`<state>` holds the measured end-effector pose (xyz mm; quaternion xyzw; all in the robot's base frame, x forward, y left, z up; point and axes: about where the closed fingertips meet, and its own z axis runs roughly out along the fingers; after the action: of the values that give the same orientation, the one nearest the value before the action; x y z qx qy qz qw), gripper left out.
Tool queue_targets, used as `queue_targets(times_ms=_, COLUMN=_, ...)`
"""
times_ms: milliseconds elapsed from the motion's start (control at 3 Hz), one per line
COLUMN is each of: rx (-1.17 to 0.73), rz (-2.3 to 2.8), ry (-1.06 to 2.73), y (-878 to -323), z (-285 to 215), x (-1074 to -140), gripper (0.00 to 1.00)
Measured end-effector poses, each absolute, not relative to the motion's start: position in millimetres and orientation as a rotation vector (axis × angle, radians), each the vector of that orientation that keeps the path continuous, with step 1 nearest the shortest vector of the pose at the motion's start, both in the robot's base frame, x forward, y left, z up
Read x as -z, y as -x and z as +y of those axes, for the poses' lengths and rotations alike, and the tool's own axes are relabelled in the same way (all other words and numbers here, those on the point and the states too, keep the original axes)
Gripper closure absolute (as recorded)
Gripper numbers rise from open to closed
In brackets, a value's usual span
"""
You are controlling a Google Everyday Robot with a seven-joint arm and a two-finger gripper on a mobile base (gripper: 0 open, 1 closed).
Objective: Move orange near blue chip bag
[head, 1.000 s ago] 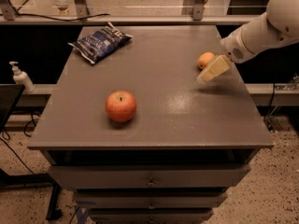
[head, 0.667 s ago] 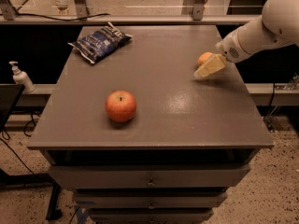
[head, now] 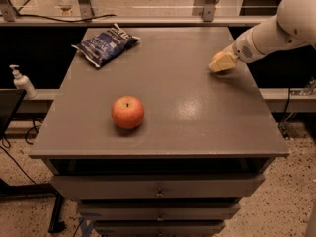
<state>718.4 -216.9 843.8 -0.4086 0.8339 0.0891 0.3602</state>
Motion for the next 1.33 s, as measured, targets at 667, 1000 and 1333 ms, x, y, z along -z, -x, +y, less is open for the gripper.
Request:
queue_targets(times_ms=667, rx=-0.291, rz=2.118, ry=1.047, y=-712.9, z=-199.0, x=-856.6, gripper=1.00)
queue_targets(times_ms=1000, rx=-0.291, rz=2.118, ry=1.047, y=-713.0, z=-198.9, x=-856.5, gripper=1.00)
queue_targets(times_ms=1333, rx=-0.335, rz=2.068, ry=0.997, y=-714.3, z=-191.3, x=-875.7, gripper=1.00)
